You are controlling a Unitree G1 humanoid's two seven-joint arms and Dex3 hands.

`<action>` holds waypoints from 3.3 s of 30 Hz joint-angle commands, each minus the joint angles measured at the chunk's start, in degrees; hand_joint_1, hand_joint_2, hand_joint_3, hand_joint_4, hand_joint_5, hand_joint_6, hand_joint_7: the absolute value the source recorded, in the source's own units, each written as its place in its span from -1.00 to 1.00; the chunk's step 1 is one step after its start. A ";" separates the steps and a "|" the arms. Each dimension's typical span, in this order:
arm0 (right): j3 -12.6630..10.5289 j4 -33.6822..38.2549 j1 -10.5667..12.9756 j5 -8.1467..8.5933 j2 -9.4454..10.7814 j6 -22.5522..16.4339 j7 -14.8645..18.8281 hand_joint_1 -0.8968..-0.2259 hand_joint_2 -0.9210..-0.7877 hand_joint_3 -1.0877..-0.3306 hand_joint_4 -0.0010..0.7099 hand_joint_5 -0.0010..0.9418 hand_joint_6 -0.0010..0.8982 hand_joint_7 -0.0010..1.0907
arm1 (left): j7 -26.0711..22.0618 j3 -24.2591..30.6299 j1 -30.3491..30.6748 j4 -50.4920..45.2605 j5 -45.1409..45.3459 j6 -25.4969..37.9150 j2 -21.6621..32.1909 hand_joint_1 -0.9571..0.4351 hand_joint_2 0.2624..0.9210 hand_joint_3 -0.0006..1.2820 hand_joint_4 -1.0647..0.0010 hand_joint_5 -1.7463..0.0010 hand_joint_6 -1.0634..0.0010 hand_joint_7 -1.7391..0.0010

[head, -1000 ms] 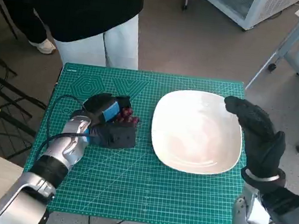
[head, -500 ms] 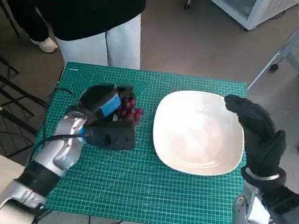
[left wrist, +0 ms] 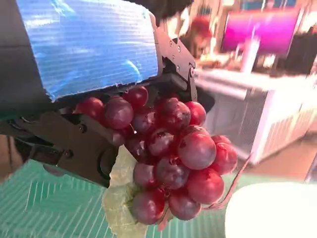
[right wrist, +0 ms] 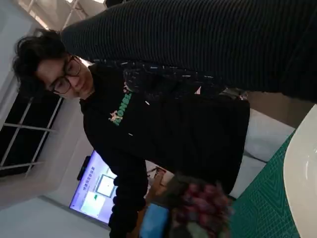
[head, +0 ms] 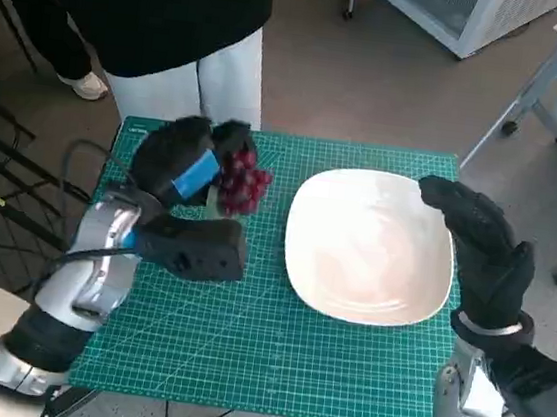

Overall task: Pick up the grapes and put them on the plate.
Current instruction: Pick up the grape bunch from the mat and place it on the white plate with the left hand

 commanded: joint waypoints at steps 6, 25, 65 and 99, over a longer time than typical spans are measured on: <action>-0.10 -0.53 0.85 0.02 0.07 0.90 -0.21 0.03 -1.00 0.12 -0.52 -1.00 -1.00 -0.35 | 0.21 -0.05 0.21 -0.49 1.06 -1.15 -0.75 0.38 1.00 -0.97 -0.48 -0.18 -0.20 -0.36; -1.16 -2.36 1.44 1.04 -0.66 2.35 0.03 -0.02 -1.00 0.19 -0.53 -1.00 -1.00 -0.34 | -5.47 -8.67 -10.91 9.24 3.56 0.17 -12.63 0.38 0.99 -0.88 -0.32 -0.37 -0.13 -0.32; -2.88 -9.25 6.23 -0.28 -0.14 1.46 -4.05 0.08 -1.00 0.14 -0.57 -1.00 -1.00 -0.37 | 0.94 -17.72 -30.06 45.90 3.77 -9.62 -31.73 0.38 1.00 -0.48 0.25 -0.77 0.36 -0.59; -1.44 -7.55 4.79 -0.94 0.30 1.78 -5.32 0.07 -1.00 0.09 -0.60 -1.00 -1.00 -0.41 | -0.66 -15.37 -28.06 49.35 -1.15 -17.43 -27.90 -0.75 1.00 -0.49 0.99 0.99 0.78 0.99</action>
